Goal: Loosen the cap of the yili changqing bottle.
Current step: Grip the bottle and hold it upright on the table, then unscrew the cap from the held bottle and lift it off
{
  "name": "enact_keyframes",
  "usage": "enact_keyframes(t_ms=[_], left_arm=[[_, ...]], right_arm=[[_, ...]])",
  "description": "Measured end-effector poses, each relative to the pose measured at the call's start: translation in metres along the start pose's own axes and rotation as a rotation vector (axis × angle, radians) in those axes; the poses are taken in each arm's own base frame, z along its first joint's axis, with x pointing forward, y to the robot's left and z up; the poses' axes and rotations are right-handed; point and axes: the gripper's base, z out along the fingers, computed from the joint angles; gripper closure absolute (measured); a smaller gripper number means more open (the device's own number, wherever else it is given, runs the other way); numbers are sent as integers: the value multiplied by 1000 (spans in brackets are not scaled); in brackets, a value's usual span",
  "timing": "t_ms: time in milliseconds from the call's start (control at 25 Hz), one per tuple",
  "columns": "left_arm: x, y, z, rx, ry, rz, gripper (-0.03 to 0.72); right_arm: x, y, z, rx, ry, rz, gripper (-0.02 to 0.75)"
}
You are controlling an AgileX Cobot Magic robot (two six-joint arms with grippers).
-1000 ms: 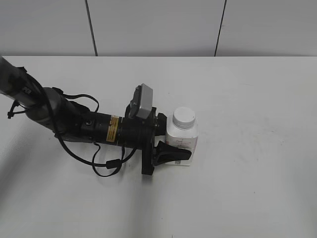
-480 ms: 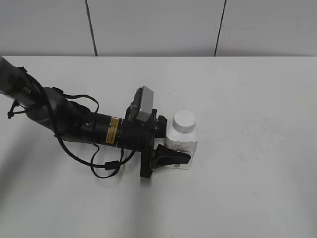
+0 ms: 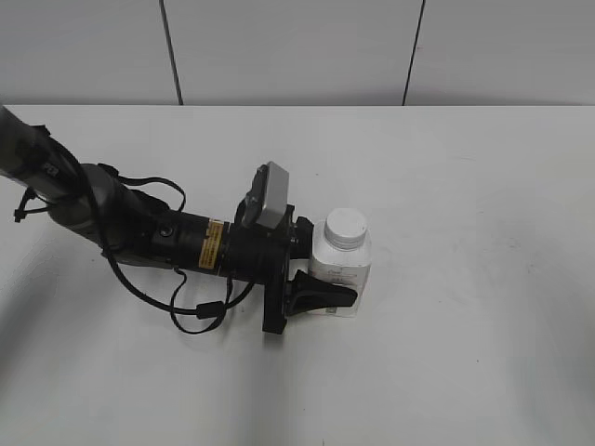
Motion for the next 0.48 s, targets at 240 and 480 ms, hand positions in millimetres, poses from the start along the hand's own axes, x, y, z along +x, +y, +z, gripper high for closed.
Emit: enact_keyframes(t_ms=[240, 480], left_arm=[[0, 1, 0, -7, 4, -3, 268], [0, 1, 0, -16, 2, -7, 268]], right_arm=[[-58, 8, 44, -156, 187, 177, 153], [-101, 13, 97, -192, 318, 267, 153]])
